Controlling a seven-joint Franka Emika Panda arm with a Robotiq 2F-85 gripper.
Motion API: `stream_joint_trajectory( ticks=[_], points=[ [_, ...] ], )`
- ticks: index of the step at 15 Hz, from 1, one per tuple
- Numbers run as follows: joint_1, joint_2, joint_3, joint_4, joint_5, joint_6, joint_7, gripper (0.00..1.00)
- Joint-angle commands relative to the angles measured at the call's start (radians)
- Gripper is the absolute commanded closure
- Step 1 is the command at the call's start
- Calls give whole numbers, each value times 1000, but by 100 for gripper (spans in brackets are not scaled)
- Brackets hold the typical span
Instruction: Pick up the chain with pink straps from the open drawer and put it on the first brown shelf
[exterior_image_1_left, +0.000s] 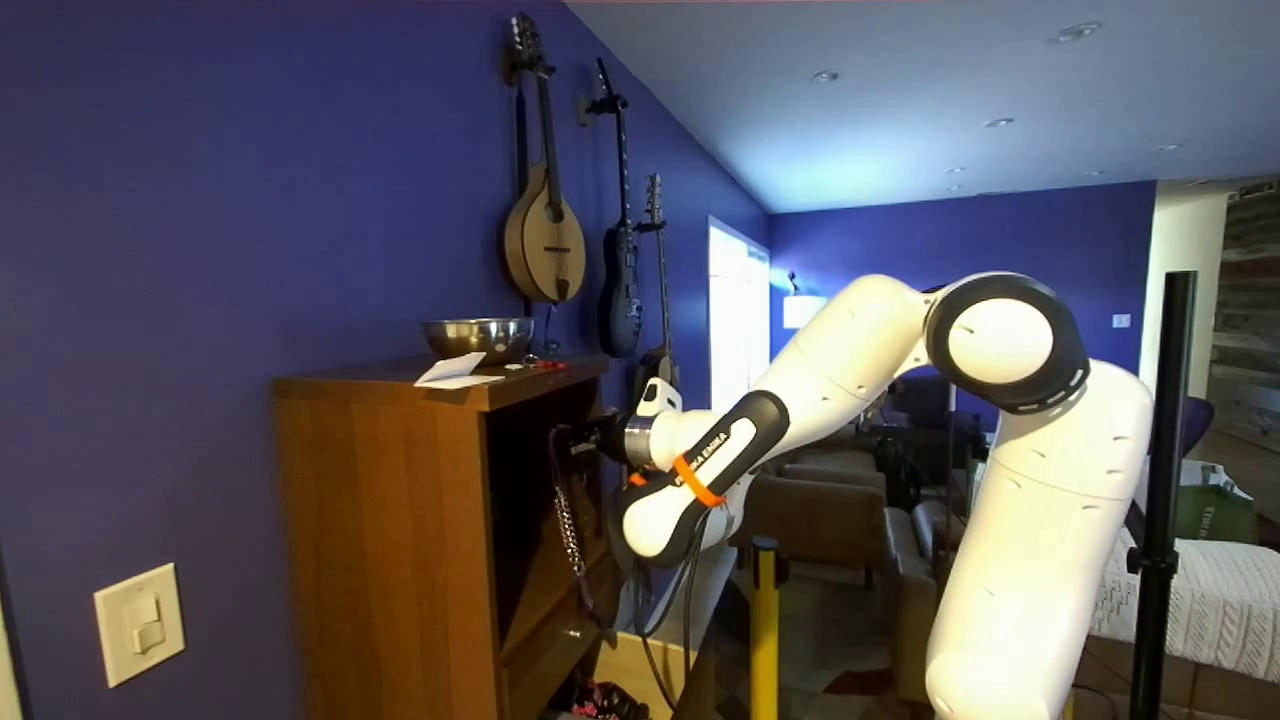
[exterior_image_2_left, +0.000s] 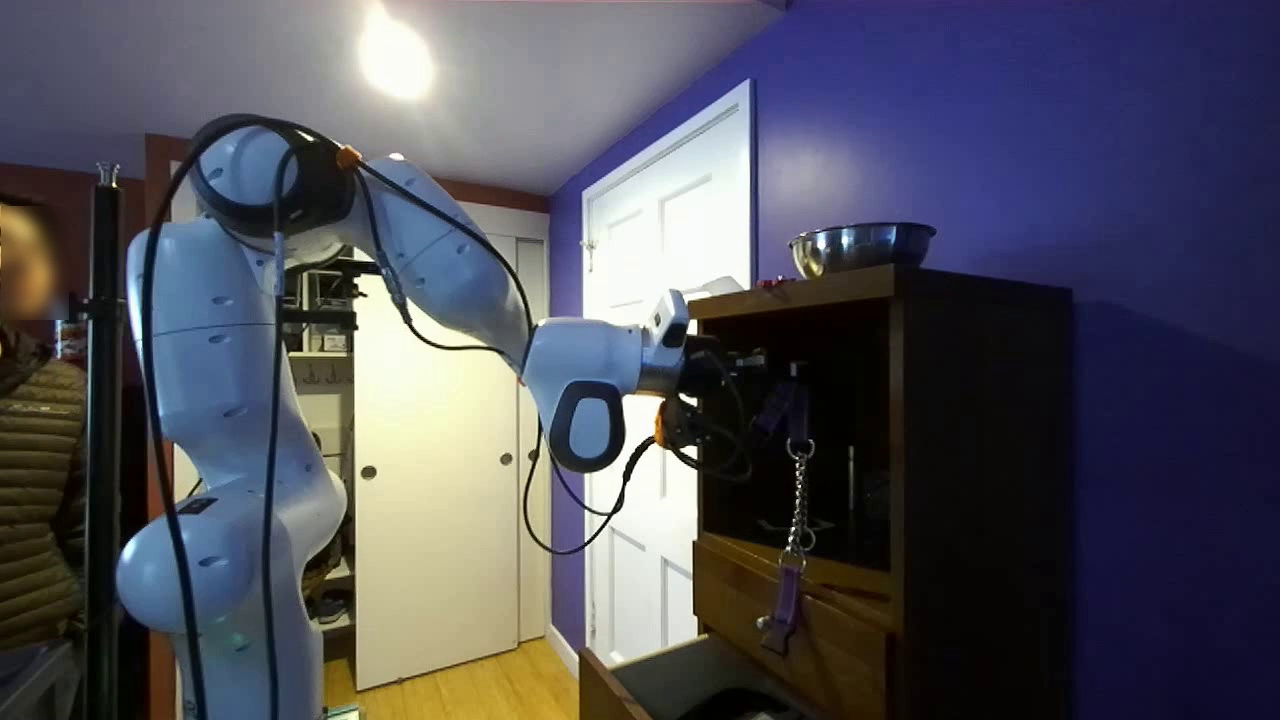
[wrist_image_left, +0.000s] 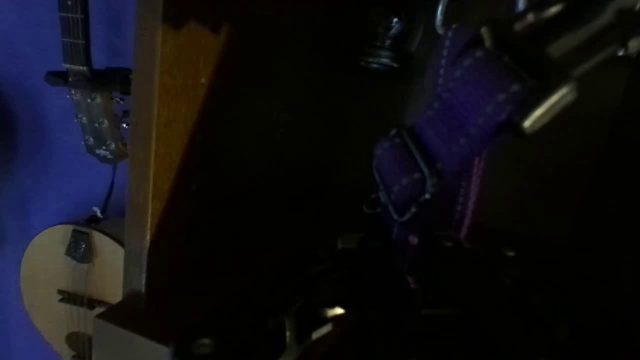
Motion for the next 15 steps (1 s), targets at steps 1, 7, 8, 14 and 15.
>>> stream_joint_trajectory(
  ticks=[1,7,8,14,15],
  points=[
    [0,12,1,6,0,0,0,96],
    [94,230,-49,132,18,240,1,96],
    [116,274,-65,168,2,263,4,96],
    [208,466,-151,394,-64,257,16,96],
    [214,490,-162,427,-78,245,23,96]
  ],
)
